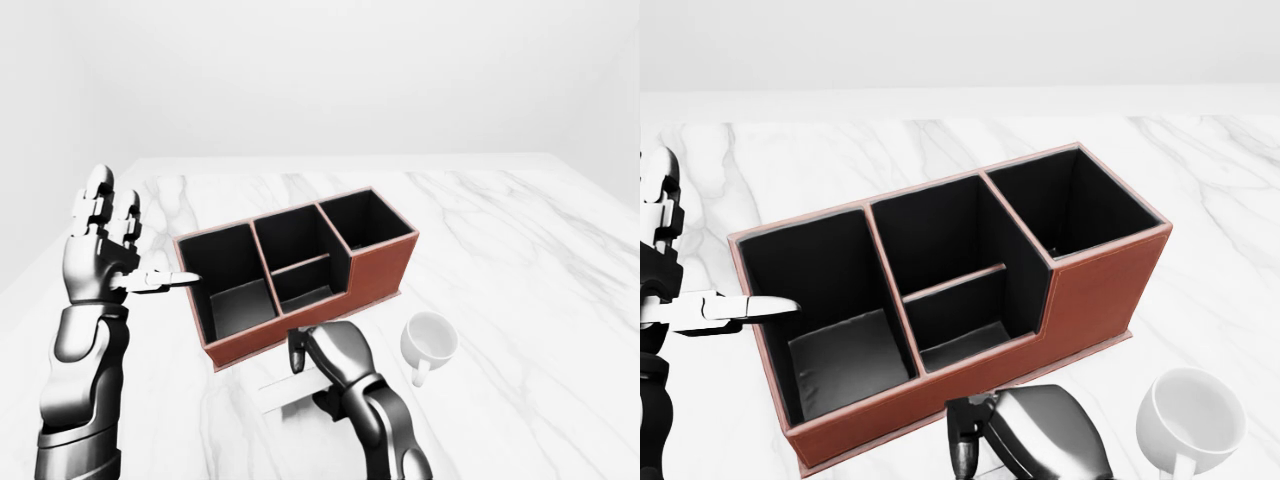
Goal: Pick up the book and place it in the front compartment of the caddy.
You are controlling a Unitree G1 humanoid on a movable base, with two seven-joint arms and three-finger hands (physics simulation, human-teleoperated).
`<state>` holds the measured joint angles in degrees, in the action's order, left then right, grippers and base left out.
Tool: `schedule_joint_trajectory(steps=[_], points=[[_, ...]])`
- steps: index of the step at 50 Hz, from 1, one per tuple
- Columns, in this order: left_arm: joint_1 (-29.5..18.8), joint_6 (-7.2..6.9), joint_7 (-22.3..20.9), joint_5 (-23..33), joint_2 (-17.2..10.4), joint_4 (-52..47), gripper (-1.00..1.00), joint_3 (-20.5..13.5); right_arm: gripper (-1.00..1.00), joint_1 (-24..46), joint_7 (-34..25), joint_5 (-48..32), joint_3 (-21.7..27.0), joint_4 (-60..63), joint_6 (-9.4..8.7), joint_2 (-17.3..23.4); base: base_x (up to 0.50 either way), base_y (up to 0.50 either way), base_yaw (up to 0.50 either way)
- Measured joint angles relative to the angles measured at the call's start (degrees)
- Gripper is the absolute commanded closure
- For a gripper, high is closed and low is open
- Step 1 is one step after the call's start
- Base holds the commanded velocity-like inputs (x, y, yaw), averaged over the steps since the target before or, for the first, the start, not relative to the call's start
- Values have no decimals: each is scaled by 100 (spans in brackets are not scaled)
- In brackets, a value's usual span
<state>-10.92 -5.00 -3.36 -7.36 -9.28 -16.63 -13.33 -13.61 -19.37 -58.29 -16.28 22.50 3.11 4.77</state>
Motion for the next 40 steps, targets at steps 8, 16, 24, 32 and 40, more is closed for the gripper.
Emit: schedule_joint_trajectory(steps=[8,16,24,32,40], points=[[0,0,2,-3,-2,-15,-100,-4,100,60,-243,42,104,336,-111,-32,0,0,0],[-9,0,4,-4,-5,2,-100,-6,100,136,-464,71,202,615,-223,-74,0,0,0],[-14,0,5,-5,-7,27,-100,-4,100,255,-711,93,302,887,-363,-127,0,0,0],[-18,0,7,-5,-8,53,-100,-3,100,468,-1006,69,401,1144,-526,-198,0,0,0],[-29,0,13,-15,-18,55,-100,-12,100,832,-1385,-10,475,1402,-760,-306,0,0,0]])
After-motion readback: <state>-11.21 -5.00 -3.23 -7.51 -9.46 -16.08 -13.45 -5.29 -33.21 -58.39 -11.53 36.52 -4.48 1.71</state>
